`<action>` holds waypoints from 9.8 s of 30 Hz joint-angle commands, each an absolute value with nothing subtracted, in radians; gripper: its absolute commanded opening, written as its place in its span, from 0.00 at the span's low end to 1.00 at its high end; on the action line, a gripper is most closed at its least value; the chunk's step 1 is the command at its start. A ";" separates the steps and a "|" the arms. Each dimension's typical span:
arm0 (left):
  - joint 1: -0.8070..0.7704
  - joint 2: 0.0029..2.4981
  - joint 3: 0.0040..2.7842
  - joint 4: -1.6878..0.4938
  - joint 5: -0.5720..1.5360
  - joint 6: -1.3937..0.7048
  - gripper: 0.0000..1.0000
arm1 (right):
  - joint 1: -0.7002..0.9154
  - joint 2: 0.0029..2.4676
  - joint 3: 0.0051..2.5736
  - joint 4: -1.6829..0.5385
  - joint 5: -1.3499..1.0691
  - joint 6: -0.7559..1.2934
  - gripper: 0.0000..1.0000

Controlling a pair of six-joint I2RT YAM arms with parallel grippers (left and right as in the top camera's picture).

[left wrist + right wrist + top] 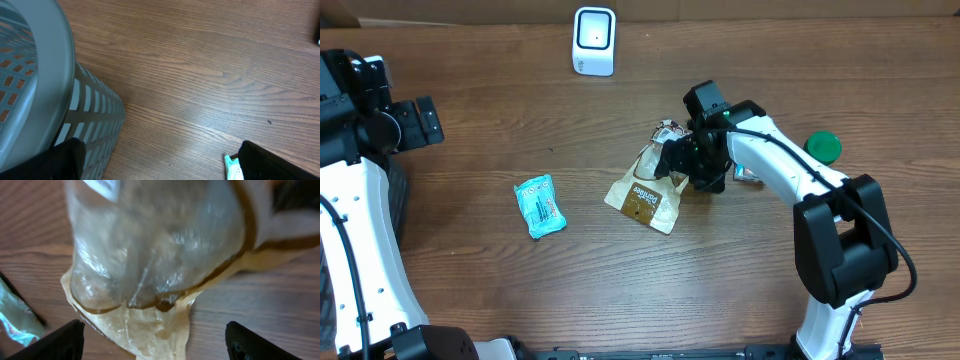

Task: Scan the item barcode

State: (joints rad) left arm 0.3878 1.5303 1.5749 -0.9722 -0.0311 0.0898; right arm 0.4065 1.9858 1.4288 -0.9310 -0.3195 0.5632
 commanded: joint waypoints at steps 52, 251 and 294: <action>0.386 1.531 1.572 -0.971 -0.033 0.116 1.00 | 0.443 2.074 1.484 -0.844 -0.517 0.244 0.78; 0.386 1.531 1.572 -0.971 -0.033 0.116 1.00 | 0.308 1.934 1.834 -1.137 -0.345 0.231 0.73; 0.386 1.531 1.572 -0.971 -0.033 0.116 1.00 | 0.864 2.317 1.740 -0.646 -0.421 0.419 0.13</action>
State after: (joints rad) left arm 0.3878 1.5322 1.5745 -0.9722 -0.0311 0.0898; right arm 0.8631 2.3020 1.7416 -0.6411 -0.4244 0.4225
